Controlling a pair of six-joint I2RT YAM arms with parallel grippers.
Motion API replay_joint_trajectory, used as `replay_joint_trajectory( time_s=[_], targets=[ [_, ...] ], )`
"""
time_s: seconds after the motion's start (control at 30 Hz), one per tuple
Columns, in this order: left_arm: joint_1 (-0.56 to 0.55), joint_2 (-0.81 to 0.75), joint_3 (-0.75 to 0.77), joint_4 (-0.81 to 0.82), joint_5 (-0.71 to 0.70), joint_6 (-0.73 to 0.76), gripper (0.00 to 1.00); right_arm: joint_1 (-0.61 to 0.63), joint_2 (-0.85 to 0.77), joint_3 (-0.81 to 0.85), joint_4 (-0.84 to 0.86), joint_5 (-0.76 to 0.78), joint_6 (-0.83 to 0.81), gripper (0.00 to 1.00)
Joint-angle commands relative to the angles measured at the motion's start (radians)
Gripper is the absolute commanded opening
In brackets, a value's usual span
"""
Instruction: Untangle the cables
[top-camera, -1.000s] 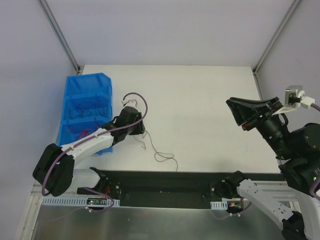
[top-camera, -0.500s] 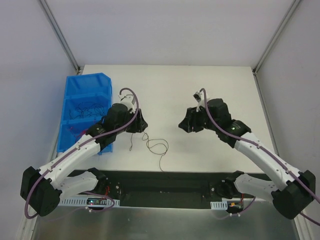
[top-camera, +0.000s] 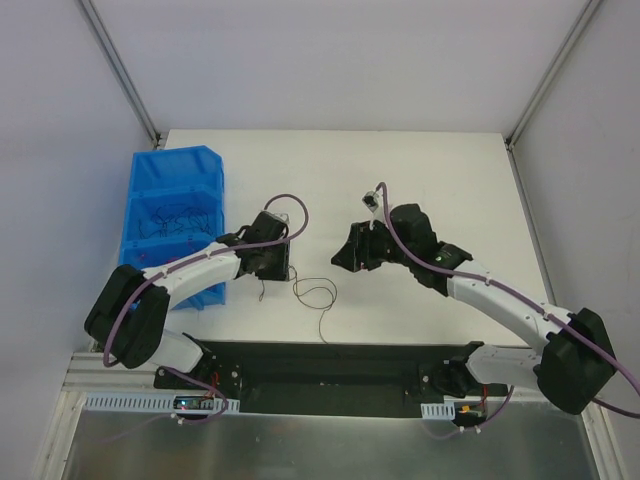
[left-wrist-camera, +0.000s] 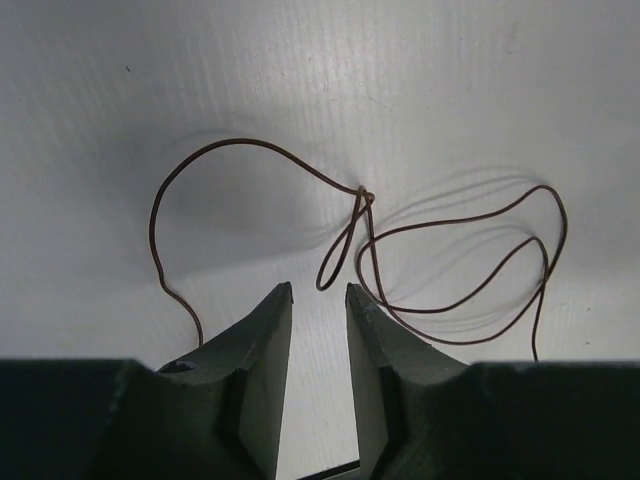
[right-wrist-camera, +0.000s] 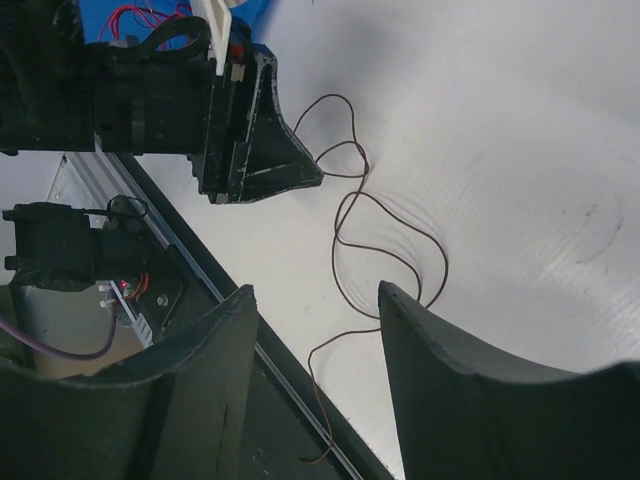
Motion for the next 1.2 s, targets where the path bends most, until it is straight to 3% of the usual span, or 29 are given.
replay_joint_trajectory(
  time_s=[0.0, 0.17, 0.33, 0.57, 0.77, 1.17],
  targets=[
    [0.01, 0.049, 0.026, 0.072, 0.008, 0.026, 0.25, 0.001, -0.043, -0.036, 0.061, -0.021, 0.013, 0.54],
    [0.01, 0.077, 0.021, 0.118, 0.031, 0.026, 0.24, 0.001, -0.022, -0.056, 0.087, -0.029, 0.022, 0.54],
    [0.009, 0.083, 0.044, 0.118, 0.02, 0.055, 0.0, 0.004, 0.053, -0.03, 0.105, -0.076, 0.036, 0.54],
    [0.009, -0.085, -0.022, 0.216, 0.216, 0.058, 0.0, 0.03, 0.128, 0.013, 0.125, -0.136, 0.022, 0.53],
    [0.009, -0.242, -0.049, 0.256, 0.307, 0.041, 0.0, 0.065, 0.145, 0.015, 0.163, -0.006, 0.089, 0.52],
    [0.009, -0.293, -0.04, 0.259, 0.418, -0.013, 0.0, 0.156, 0.125, 0.047, 0.144, 0.315, 0.114, 0.55]
  ],
)
